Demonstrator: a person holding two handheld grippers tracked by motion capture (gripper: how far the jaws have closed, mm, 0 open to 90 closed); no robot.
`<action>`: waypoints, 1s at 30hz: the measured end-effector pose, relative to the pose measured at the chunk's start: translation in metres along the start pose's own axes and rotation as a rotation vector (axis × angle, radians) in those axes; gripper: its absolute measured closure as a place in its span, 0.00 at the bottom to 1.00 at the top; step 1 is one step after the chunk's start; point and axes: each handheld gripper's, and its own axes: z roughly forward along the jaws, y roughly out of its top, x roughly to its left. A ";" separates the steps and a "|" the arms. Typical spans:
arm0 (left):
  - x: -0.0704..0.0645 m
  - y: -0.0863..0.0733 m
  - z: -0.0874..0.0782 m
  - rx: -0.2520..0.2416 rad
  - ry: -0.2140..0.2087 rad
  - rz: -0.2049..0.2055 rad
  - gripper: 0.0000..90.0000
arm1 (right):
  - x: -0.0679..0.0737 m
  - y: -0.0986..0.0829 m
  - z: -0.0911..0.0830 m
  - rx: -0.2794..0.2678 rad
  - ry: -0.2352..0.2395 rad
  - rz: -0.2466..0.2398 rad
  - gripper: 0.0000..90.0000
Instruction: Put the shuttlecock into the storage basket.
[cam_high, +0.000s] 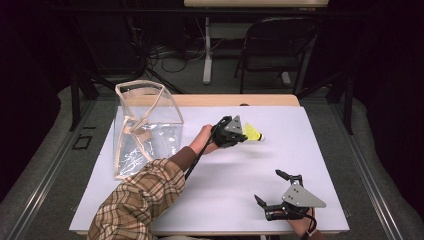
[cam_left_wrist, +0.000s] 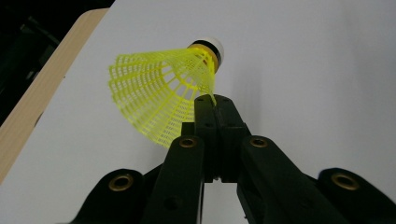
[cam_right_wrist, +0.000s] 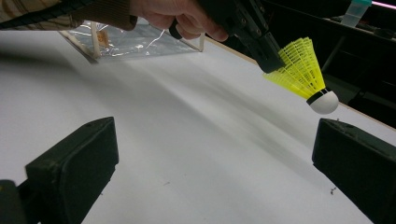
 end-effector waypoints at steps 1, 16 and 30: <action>0.000 0.001 -0.001 -0.002 0.001 -0.002 1.00 | 0.000 0.000 0.000 0.001 0.000 0.000 0.00; 0.005 0.009 -0.016 -0.022 0.016 -0.002 1.00 | 0.000 0.000 0.000 0.002 -0.003 0.002 0.00; 0.013 0.021 -0.032 -0.046 0.041 0.002 1.00 | 0.000 0.000 0.000 0.003 -0.008 0.002 0.00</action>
